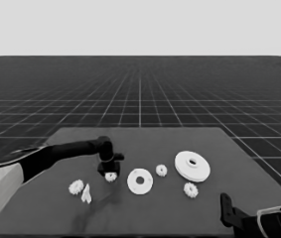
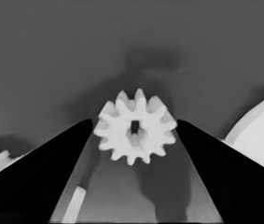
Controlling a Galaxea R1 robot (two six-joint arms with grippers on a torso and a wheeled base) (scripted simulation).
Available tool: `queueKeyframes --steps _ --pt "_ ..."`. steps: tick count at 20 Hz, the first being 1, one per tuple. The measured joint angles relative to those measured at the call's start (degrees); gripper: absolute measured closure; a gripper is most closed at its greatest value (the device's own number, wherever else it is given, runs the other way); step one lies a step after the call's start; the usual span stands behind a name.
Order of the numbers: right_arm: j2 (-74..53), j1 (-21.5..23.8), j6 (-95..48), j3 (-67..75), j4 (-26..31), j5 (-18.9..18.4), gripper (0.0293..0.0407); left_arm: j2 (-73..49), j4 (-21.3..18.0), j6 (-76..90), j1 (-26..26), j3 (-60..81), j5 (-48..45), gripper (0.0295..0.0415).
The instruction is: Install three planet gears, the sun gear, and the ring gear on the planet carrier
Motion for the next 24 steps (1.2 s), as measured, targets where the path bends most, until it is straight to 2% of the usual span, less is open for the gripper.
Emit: queueKeyframes --steps 4,6,14,15,17,20,24 --pt "0.0 0.0 0.0 0.0 0.0 0.0 0.0315 0.2 0.3 0.2 0.3 -0.5 -0.3 0.0326" --pt "0.0 0.0 0.0 0.0 0.0 0.0 0.0315 0.2 0.3 0.2 0.3 -0.6 -0.3 0.0397" --pt "0.0 0.0 0.0 0.0 0.0 0.0 0.0315 0.2 0.3 0.2 0.3 -0.6 -0.3 0.0398" --pt "0.0 0.0 0.0 0.0 0.0 0.0 0.0315 -1.5 -3.0 -2.0 -3.2 4.2 2.5 0.0398" --pt "0.0 0.0 0.0 0.0 0.0 0.0 0.0315 -2.5 -6.9 -3.4 -8.2 7.0 4.6 0.0398" --pt "0.0 0.0 0.0 0.0 0.0 0.0 0.0315 -2.7 -8.8 -3.7 -10.2 7.5 5.3 0.0398" --pt "0.0 0.0 0.0 0.0 0.0 0.0 0.0315 -2.7 -9.2 -3.7 -10.6 7.6 5.4 0.0398"
